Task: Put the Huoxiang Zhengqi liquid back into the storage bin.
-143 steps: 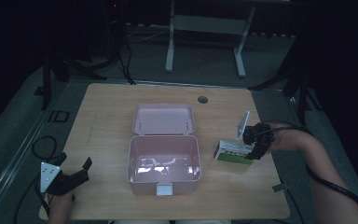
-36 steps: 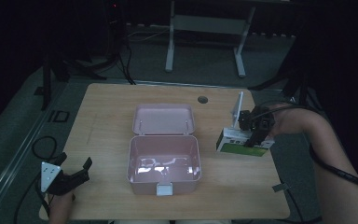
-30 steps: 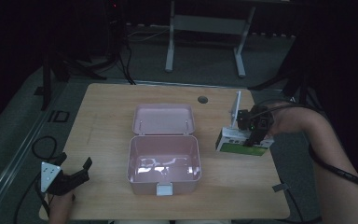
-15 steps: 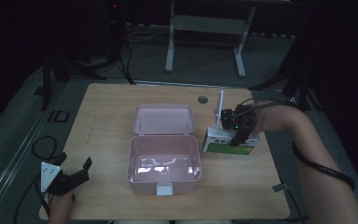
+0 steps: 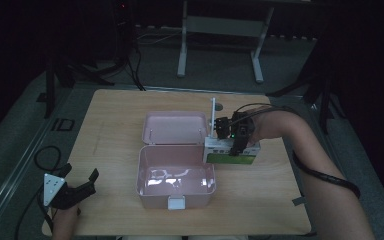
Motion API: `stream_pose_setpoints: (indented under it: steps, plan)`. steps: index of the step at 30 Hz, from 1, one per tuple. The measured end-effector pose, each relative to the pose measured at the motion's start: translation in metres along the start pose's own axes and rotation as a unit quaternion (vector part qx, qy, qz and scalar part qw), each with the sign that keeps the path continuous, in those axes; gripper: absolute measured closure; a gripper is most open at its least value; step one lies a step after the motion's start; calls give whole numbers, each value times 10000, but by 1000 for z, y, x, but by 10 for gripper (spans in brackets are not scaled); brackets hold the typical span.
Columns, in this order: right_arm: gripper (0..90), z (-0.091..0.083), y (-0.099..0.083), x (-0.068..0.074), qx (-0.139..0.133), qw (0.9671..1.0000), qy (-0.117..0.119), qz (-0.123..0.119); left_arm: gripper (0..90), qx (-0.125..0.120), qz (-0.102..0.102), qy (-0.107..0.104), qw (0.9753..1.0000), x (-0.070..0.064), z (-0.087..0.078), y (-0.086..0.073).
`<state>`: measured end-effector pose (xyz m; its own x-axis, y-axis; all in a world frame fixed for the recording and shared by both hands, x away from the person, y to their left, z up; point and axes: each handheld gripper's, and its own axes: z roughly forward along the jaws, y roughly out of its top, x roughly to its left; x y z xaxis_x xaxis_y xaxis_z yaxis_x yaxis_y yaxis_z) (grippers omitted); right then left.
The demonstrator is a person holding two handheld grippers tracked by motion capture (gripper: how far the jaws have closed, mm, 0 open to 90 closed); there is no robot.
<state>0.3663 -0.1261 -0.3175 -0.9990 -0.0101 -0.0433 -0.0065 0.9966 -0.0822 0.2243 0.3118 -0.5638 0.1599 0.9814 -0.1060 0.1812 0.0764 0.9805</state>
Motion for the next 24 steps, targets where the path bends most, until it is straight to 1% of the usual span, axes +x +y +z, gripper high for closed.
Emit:
stream_pose_setpoints:
  steps: [4,11,13,14,15,16,17,18,23,24]
  plan:
    - [619,-2,14,3,67,9999,-51,-60,30,-4,-12,0,10000,0,0,0]
    - [619,-5,36,8,32,9998,-26,-196,30,-7,-12,-11,10000,0,0,0]
    - [619,-5,44,10,17,9997,21,-242,30,-9,-16,-11,10000,0,0,0]
    - [619,-5,44,10,17,9997,21,-242,30,-9,-16,-11,10000,0,0,0]
    - [619,-4,46,10,25,9996,19,-292,30,-9,-16,-11,10000,0,0,0]
    - [619,-4,56,13,55,9994,9,-355,30,-10,-18,-14,10000,0,0,0]
    - [619,-4,59,13,53,9993,13,-380,30,-10,-18,-14,10000,0,0,0]
    - [619,-4,59,13,53,9993,13,-380,30,-13,-19,-16,10000,0,0,0]
    - [619,-3,78,16,22,9991,47,-428,30,-18,-19,-25,10000,0,0,0]
    - [619,-3,78,16,22,9991,47,-428,30,-18,-19,-25,10000,0,0,0]
